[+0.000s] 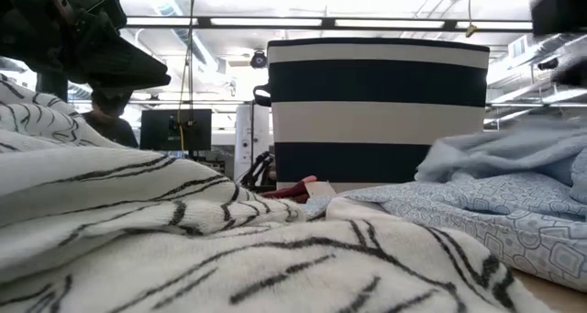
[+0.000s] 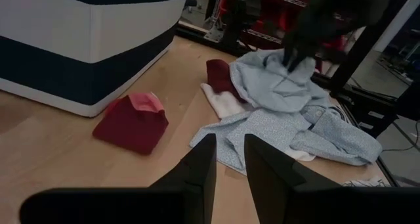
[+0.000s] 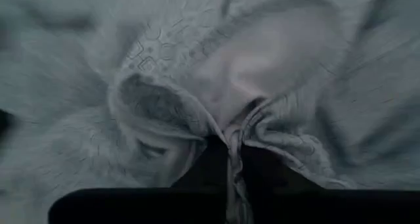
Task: Sort clothes
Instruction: Put the white polo shirt into the blue bin
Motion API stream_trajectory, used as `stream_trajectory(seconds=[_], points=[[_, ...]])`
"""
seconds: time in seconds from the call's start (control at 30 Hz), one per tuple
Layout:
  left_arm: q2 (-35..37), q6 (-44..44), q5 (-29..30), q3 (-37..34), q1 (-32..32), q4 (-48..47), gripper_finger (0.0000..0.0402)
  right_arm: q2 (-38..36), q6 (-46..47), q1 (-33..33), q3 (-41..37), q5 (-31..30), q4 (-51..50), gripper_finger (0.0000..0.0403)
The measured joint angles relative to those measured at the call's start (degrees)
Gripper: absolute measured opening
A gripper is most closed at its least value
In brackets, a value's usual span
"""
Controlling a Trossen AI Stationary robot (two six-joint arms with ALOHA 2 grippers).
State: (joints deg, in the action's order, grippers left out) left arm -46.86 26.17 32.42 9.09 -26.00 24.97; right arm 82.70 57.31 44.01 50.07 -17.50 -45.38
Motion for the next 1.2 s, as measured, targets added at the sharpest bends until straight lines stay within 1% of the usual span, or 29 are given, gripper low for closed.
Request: stream_trajectory(seconds=[0.1, 0.23, 0.37, 0.43, 0.53, 0.67, 0.83, 0.93, 1.07, 1.2], points=[[0.01, 0.0, -0.09, -0.01, 0.0, 0.0, 0.0085, -2.84, -1.03, 0.03, 5.92, -4.19, -7.22, 0.0012], [0.0, 0.02, -0.09, 0.0, 0.01, -0.01, 0.0085, -6.38, -4.13, -0.07, 14.79, -12.8, -11.42, 0.0011], [-0.01, 0.02, -0.09, 0.0, 0.0, 0.0, 0.0085, -8.25, -12.54, -1.36, 23.33, -20.51, -11.43, 0.0011], [-0.01, -0.13, -0.11, 0.01, 0.0, 0.0, 0.0085, -8.4, -17.45, -3.18, 28.05, -22.59, -11.37, 0.0011], [-0.01, -0.22, -0.11, 0.01, 0.0, 0.04, 0.0085, -7.3, -26.01, -7.38, 35.32, -23.25, -10.45, 0.0011], [-0.01, -0.23, -0.11, 0.0, 0.0, 0.03, 0.0085, -4.89, -39.5, -13.89, 44.77, -22.34, -6.09, 0.0011], [0.0, -0.26, -0.11, -0.01, 0.0, 0.0, 0.0085, -2.05, -55.74, -20.98, 54.88, -20.99, 2.48, 0.0011], [-0.01, -0.28, -0.11, 0.01, 0.0, -0.02, 0.0085, -0.74, -63.79, -24.45, 59.66, -18.26, 6.89, 0.0011], [0.0, -0.85, -0.11, 0.01, 0.0, -0.07, 0.0085, 1.04, -72.66, -28.58, 64.87, -16.49, 12.28, 0.0011], [-0.01, -1.42, -0.11, -0.01, 0.0, -0.04, 0.0085, 2.62, -87.4, -33.4, 68.48, -16.29, 20.18, 0.0011]])
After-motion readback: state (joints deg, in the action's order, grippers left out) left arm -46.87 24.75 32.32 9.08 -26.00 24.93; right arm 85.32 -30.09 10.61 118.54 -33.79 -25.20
